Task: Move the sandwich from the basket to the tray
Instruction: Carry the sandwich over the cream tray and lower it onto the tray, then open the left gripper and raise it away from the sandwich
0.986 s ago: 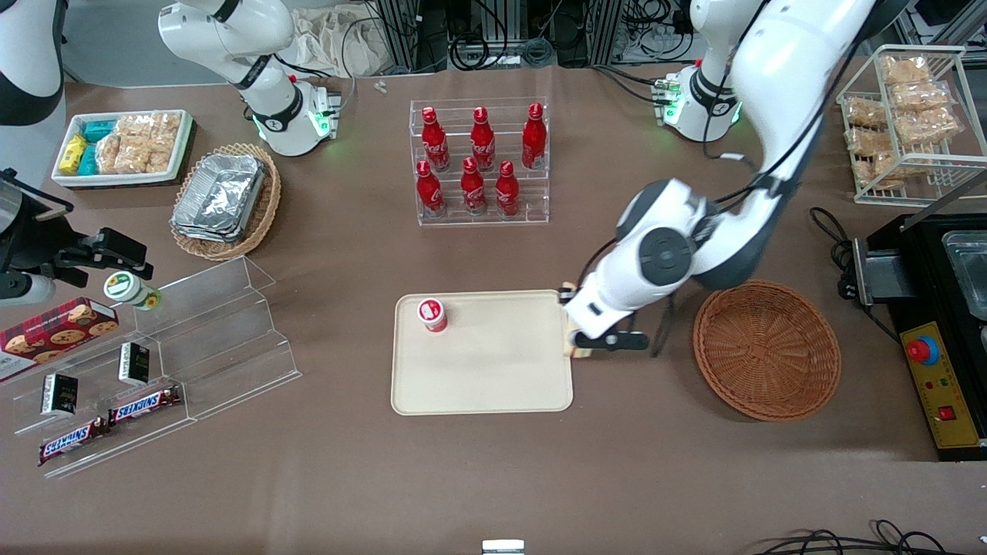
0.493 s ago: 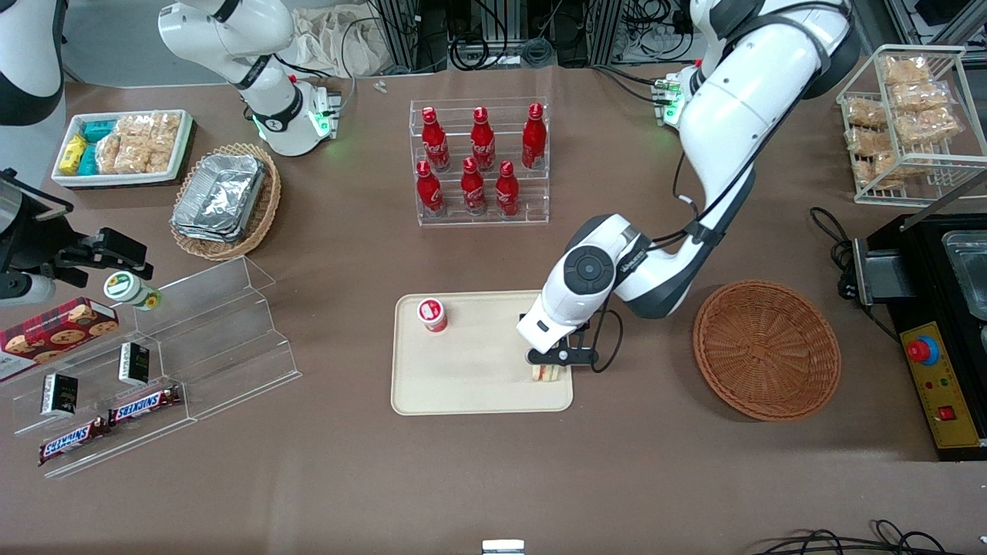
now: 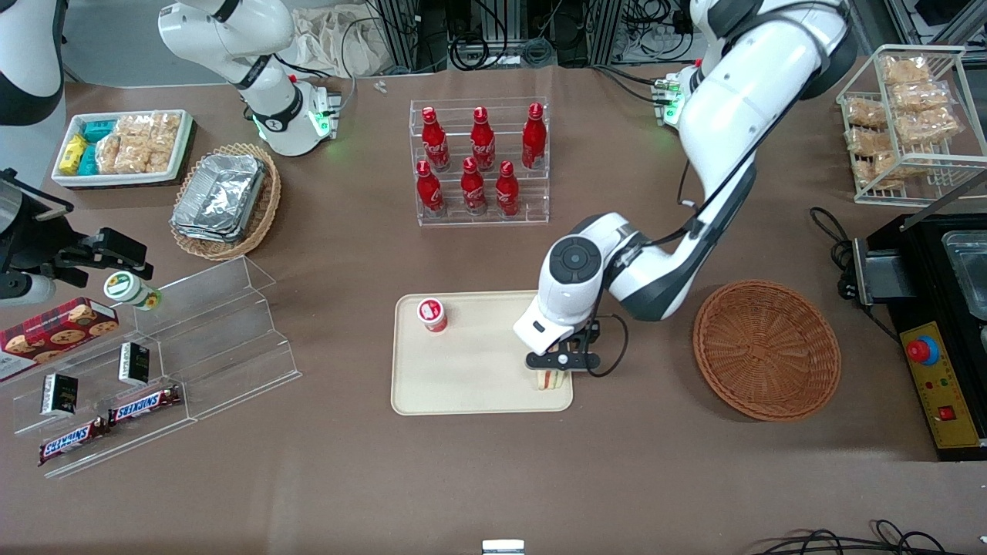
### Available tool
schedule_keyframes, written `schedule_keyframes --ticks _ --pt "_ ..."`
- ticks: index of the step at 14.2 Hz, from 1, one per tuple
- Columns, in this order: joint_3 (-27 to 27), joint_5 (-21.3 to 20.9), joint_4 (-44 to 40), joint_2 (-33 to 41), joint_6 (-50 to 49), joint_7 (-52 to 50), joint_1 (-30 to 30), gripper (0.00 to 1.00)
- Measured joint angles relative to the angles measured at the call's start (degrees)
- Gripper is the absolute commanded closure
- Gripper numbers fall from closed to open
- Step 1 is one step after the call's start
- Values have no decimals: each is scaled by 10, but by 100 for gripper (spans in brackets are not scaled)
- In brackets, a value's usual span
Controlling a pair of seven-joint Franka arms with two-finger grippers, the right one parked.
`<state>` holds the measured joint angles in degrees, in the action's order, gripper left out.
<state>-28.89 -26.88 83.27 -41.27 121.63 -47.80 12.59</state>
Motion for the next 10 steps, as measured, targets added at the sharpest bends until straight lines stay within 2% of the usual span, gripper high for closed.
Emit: schedule_keyframes --ticks 3,5,9,10 --pt "2 76 -5 87 -95 52 -17 0" --pt "4 120 -5 136 -142 118 -57 0" --pt "7 144 -5 194 -256 229 -162 0" --pt "7 162 -5 207 -281 260 -188 0"
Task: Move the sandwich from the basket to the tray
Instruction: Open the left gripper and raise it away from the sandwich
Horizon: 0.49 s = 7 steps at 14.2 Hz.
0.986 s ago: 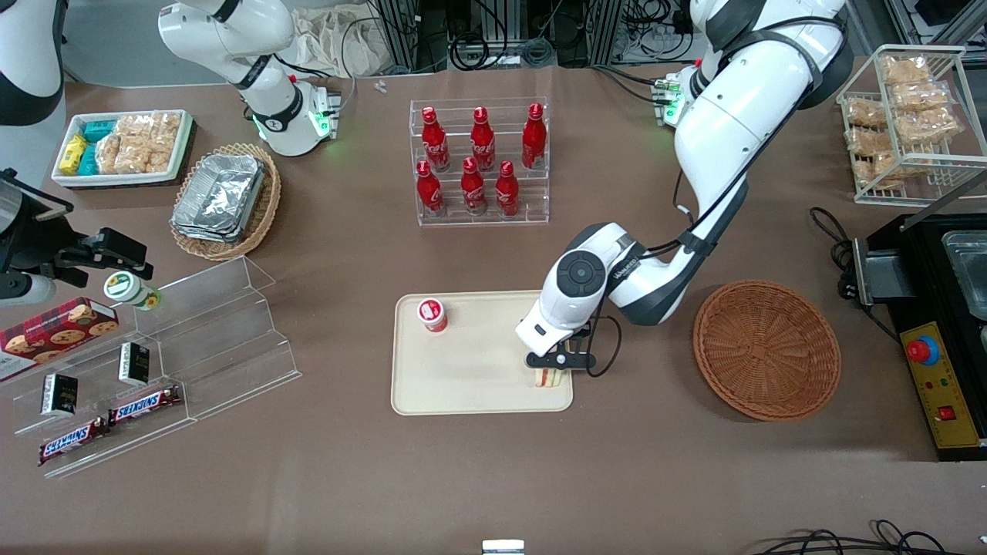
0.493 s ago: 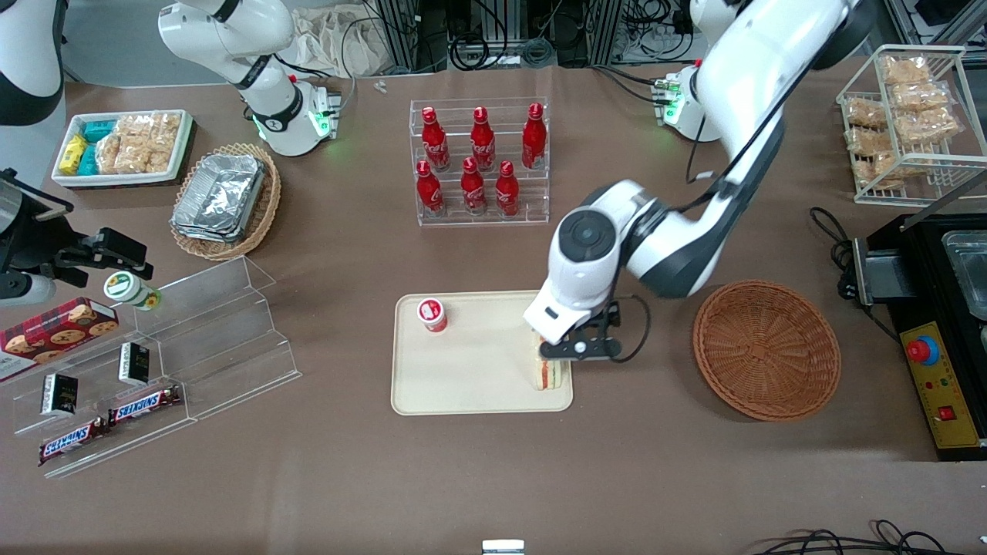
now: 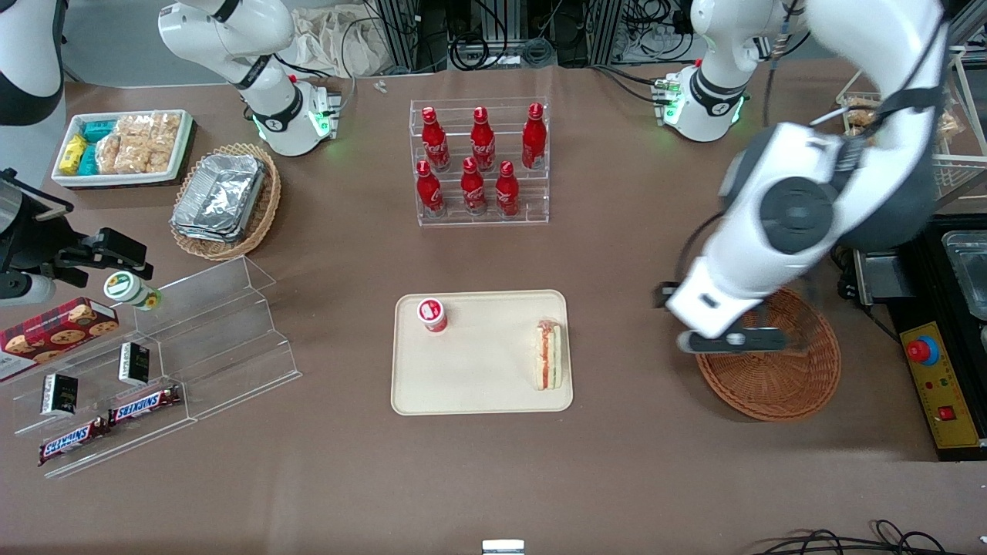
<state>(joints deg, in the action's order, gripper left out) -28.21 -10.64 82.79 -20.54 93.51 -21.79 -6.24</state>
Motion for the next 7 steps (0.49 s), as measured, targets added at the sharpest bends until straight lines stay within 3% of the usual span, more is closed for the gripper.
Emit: schedule_keyframes --ticks 3,7 --pt "0 45 3 52 -55 64 -58 0" --pt "0 78 23 119 -60 67 -82 0"
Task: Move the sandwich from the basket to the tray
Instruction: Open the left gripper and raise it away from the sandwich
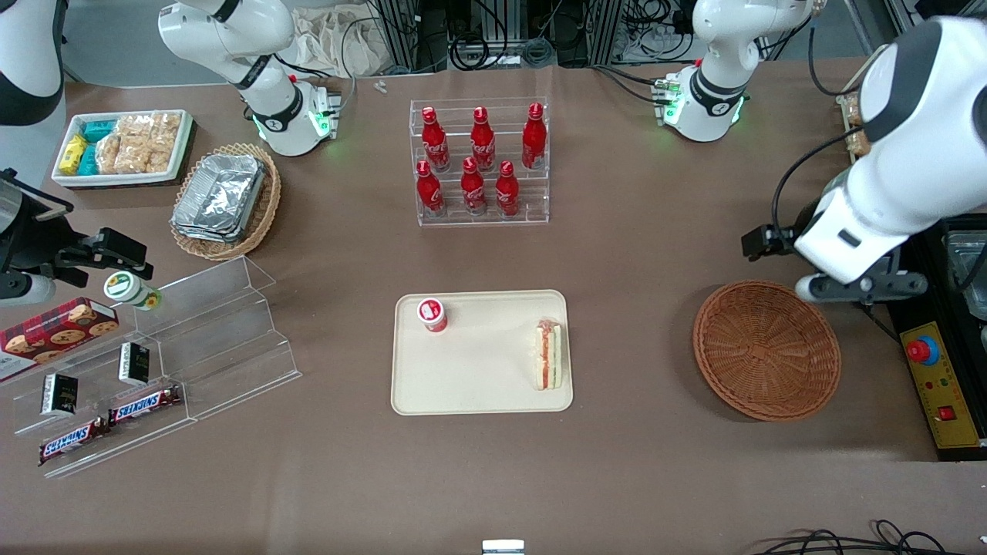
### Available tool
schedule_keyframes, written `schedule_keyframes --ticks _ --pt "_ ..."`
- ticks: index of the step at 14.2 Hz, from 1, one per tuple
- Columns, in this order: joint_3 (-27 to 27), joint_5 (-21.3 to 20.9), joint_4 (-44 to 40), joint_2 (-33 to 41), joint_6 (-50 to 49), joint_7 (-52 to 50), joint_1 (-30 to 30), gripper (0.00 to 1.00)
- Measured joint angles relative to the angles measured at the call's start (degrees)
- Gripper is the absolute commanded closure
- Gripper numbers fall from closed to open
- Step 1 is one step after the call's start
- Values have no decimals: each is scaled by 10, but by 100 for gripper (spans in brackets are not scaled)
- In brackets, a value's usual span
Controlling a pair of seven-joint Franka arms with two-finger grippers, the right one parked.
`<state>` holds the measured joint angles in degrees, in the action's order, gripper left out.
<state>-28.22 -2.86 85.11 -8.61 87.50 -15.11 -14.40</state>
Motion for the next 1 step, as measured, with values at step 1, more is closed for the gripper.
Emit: schedule_keyframes --ticks 1 --pt "0 3 0 6 0 2 -5 0"
